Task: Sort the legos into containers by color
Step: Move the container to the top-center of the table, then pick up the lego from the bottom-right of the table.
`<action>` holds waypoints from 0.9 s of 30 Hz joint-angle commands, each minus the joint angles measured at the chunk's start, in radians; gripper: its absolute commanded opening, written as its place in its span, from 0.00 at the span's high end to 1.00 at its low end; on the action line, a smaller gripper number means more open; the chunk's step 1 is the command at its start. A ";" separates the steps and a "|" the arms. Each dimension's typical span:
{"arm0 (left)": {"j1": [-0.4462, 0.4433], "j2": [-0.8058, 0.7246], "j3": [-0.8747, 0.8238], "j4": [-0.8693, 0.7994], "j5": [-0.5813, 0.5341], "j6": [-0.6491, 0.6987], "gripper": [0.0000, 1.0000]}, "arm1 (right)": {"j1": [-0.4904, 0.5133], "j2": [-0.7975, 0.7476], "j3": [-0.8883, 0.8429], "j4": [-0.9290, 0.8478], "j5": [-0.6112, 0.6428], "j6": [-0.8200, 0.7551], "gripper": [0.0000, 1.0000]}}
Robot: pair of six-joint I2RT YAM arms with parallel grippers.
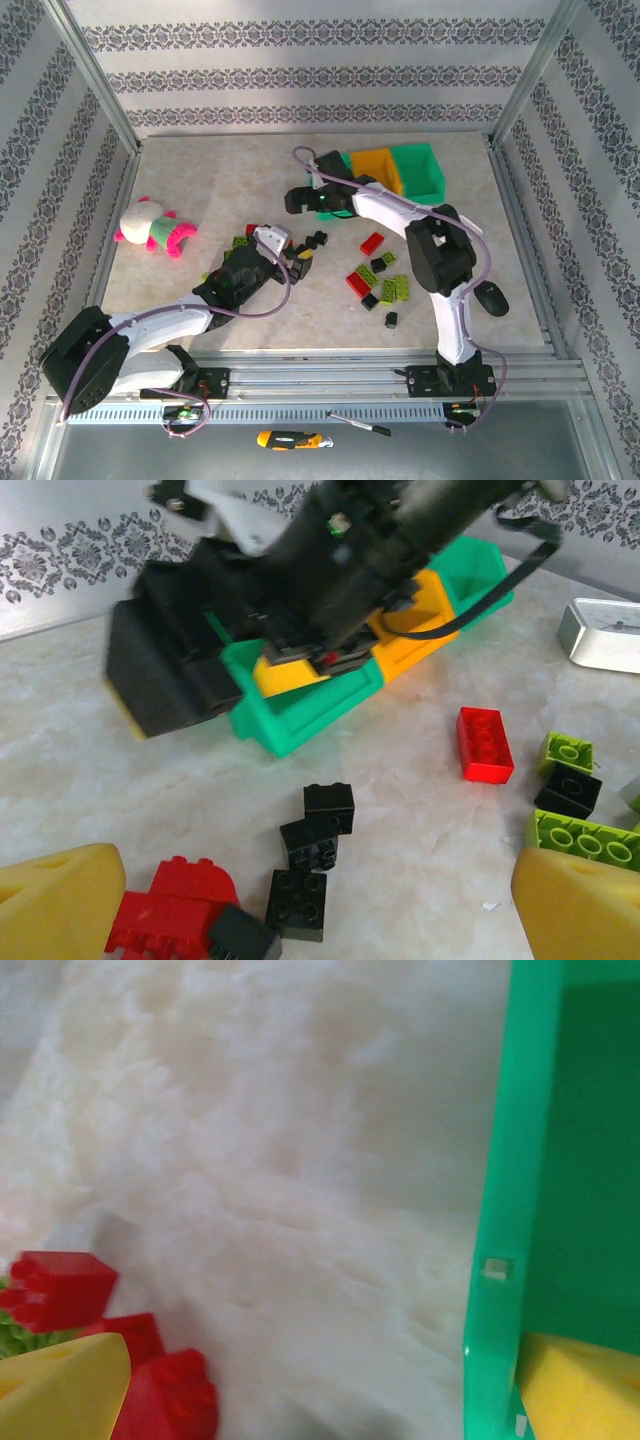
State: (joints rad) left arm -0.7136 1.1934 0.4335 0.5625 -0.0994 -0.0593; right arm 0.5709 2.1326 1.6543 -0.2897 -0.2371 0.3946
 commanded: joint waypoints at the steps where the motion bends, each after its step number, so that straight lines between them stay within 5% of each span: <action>1: -0.006 -0.048 -0.022 -0.056 -0.044 -0.031 0.01 | 0.053 0.087 0.131 -0.052 -0.015 0.019 0.02; 6: -0.003 -0.091 -0.033 -0.111 -0.060 -0.031 0.01 | 0.090 0.166 0.289 -0.116 -0.015 0.002 0.02; 11: 0.000 -0.095 -0.047 -0.113 -0.062 -0.048 0.01 | 0.086 0.084 0.280 -0.132 0.000 -0.040 0.02; 19: 0.005 -0.053 -0.029 -0.076 0.087 -0.012 0.01 | 0.039 -0.278 -0.092 -0.017 0.184 0.006 0.02; 27: 0.004 0.066 0.023 -0.019 0.300 0.073 0.01 | -0.032 -0.634 -0.491 -0.128 0.510 0.069 0.02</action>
State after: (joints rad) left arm -0.7120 1.2308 0.4107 0.4858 0.0914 -0.0322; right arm 0.5434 1.5608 1.2518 -0.3408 0.1112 0.4435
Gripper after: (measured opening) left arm 0.993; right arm 0.982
